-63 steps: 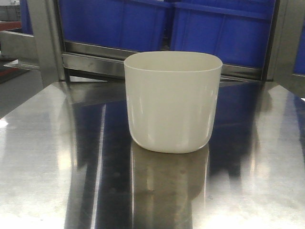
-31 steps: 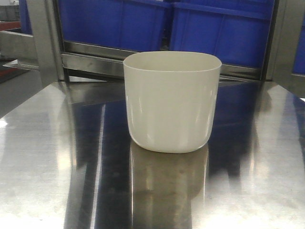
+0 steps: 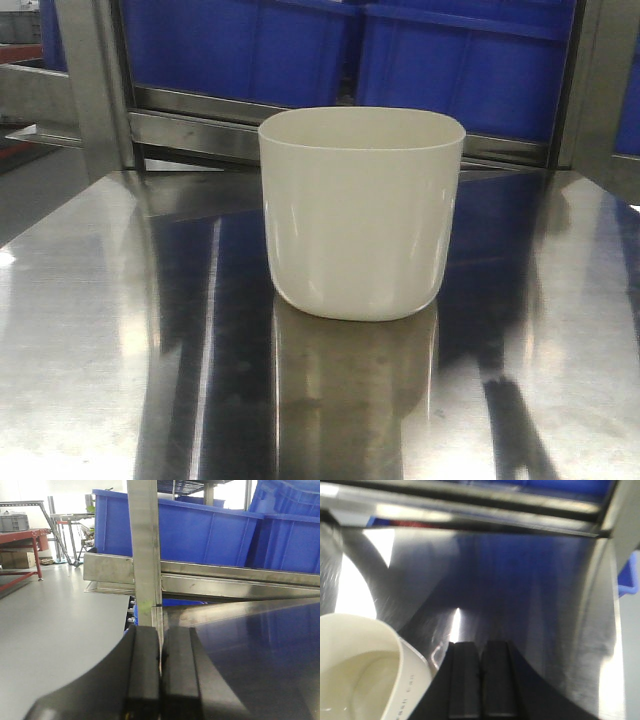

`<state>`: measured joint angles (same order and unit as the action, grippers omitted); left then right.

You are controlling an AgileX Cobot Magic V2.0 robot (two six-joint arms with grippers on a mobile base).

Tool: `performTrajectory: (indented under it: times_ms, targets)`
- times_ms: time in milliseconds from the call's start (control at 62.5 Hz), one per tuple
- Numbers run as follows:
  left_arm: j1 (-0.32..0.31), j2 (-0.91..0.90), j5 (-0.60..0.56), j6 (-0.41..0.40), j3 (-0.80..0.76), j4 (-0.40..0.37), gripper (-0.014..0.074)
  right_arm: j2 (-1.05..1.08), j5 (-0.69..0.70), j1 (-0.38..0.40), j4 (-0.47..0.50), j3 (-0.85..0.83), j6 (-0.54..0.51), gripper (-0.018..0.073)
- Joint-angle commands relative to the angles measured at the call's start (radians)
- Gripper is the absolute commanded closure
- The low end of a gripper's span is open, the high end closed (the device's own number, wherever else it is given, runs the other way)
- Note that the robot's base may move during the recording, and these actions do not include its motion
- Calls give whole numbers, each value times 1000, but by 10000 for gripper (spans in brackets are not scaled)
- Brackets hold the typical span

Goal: Move white bin to right shelf second layer
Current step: 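Move the right gripper toward the rim of the white bin, then lower the right gripper onto the white bin's rim and close it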

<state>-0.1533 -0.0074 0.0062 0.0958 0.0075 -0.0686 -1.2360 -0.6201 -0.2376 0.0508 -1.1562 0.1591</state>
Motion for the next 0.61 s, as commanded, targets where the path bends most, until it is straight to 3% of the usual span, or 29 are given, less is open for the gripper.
performTrajectory:
  times_ms: [0, 96, 288, 592]
  targets:
    - [-3, -13, -87, -7, 33, -5, 512, -23, 21, -24, 4, -74, 1, 501]
    - [-3, -13, -87, -7, 33, -5, 512, -58, 5, -52, 4, -90, 0, 433]
    - [-3, -13, -87, -7, 33, -5, 512, -80, 3, -103, 11, -90, 0, 46]
    - [-3, -13, -87, -7, 33, -5, 512, -129, -2, -122, 49, -90, 0, 20]
